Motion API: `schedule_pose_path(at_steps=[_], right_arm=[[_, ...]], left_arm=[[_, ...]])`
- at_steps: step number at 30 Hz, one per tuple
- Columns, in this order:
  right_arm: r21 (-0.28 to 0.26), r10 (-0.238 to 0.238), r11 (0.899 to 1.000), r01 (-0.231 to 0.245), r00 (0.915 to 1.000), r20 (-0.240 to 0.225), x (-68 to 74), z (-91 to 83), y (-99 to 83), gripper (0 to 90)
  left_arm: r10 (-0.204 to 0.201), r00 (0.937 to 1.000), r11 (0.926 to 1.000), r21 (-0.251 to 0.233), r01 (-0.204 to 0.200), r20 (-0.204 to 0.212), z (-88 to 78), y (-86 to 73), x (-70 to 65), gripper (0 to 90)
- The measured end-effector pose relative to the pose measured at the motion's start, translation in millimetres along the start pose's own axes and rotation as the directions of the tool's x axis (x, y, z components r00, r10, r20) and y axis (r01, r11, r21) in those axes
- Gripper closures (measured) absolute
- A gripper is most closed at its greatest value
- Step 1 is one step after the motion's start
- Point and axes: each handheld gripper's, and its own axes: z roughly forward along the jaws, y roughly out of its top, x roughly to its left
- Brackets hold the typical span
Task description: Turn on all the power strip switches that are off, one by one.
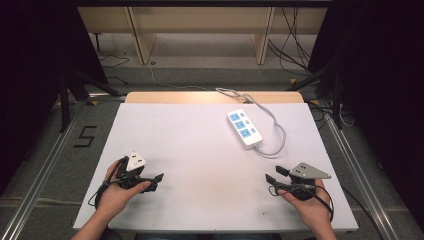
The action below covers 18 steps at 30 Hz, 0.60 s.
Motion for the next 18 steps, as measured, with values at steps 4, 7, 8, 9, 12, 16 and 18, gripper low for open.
schedule_pose_path(at_steps=[4, 7, 8, 9, 12, 16, 18], right_arm=[[0.008, -0.007, 1.000, 0.007, 1.0000, -0.003, 0.9, -3.3, 0.4, 62.5], [0.008, -0.016, 1.000, 0.016, 0.9999, 0.002, 1.0, -4.8, 1.9, 73.4], [0.015, -0.021, 1.000, 0.021, 0.9997, 0.012, 1.5, -5.4, 2.5, 77.5], [0.021, -0.025, 0.999, 0.025, 0.9995, 0.017, 2.0, -5.9, 3.1, 81.2], [0.029, -0.019, 0.999, 0.019, 0.9993, 0.032, 0.3, -7.3, 6.6, 89.1], [0.041, 0.000, 0.999, -0.002, 0.9990, 0.044, -3.8, -7.7, 13.9, 90.0], [0.049, 0.004, 0.999, -0.007, 0.9986, 0.053, -4.8, -7.6, 18.0, 90.0]], left_arm=[[-0.003, 1.0000, 1.0000, -0.006, 0.003, 0.000, 0.1, 0.1, -0.3, 16.6], [-0.002, 1.0000, 1.0000, 0.003, 0.002, 0.005, 1.2, -0.2, -1.1, 16.7], [-0.001, 1.0000, 1.0000, 0.003, 0.001, 0.004, 1.1, 0.0, -1.3, 16.8], [-0.004, 1.0000, 1.0000, 0.000, 0.004, 0.004, 0.9, 0.2, -1.5, 16.8], [-0.017, 0.9999, 0.9998, -0.003, 0.017, 0.001, 1.4, 0.1, -1.7, 17.5], [-0.008, 1.0000, 0.9999, -0.012, 0.008, -0.005, 1.0, 1.4, -2.5, 17.5], [-0.001, 0.9999, 0.9999, -0.015, 0.001, -0.010, 0.1, 1.3, -1.2, 17.5]])
